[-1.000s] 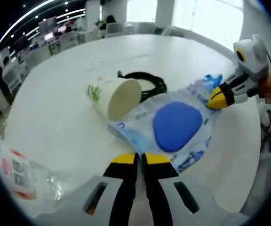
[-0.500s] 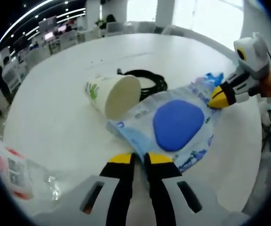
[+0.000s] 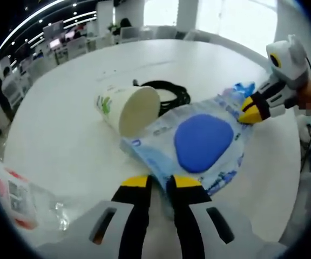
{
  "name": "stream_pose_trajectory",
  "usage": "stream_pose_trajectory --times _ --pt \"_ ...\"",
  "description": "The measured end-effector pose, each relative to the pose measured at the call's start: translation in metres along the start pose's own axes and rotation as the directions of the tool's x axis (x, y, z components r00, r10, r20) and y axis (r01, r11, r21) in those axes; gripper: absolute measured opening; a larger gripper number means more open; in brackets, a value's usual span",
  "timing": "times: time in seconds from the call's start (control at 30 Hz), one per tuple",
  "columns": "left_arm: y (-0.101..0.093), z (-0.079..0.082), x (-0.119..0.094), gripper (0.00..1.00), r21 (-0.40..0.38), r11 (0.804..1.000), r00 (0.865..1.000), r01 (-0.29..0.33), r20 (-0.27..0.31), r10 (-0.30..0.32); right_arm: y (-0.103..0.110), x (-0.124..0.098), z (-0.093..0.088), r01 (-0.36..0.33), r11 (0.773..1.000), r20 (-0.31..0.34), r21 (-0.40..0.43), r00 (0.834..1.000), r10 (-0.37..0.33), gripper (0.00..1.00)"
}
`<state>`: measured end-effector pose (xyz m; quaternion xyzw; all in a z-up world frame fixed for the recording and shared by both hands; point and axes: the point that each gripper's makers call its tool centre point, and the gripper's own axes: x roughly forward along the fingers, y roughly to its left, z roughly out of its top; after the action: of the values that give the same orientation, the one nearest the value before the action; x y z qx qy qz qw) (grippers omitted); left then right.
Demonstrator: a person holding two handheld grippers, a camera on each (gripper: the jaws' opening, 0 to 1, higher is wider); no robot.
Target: Arrange the tabletop items into an orderly group along one side of the table until the central work area is clear of visible clutter.
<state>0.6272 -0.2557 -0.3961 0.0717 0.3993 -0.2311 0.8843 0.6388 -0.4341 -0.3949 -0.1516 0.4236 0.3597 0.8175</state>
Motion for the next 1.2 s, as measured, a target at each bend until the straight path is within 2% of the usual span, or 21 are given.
stream_pose_trajectory --times 0.33,0.63,0.77,0.93,1.2 --pt "0.000 -0.001 -0.005 0.26 -0.004 1.000 1.000 0.000 0.009 0.000 0.002 -0.006 0.005 0.021 1.000 0.021 -0.004 1.000 -0.021 0.19" --pt "0.001 0.001 -0.011 0.45 -0.016 1.000 0.999 -0.016 0.028 0.016 0.003 -0.016 0.015 0.056 0.998 0.064 -0.030 0.996 -0.054 0.29" --pt "-0.001 0.008 -0.018 0.54 -0.013 1.000 0.998 -0.015 0.069 0.016 0.006 -0.024 0.023 0.072 0.996 0.097 -0.054 0.993 -0.066 0.34" --pt "-0.011 0.022 -0.029 0.64 0.039 0.999 0.991 -0.005 0.137 -0.001 0.013 -0.033 0.035 0.085 0.993 0.145 -0.085 0.987 -0.072 0.37" --pt "-0.031 0.033 -0.043 0.79 0.080 0.995 0.978 0.052 0.197 -0.067 0.020 -0.042 0.042 0.082 0.992 0.181 -0.097 0.981 -0.064 0.45"
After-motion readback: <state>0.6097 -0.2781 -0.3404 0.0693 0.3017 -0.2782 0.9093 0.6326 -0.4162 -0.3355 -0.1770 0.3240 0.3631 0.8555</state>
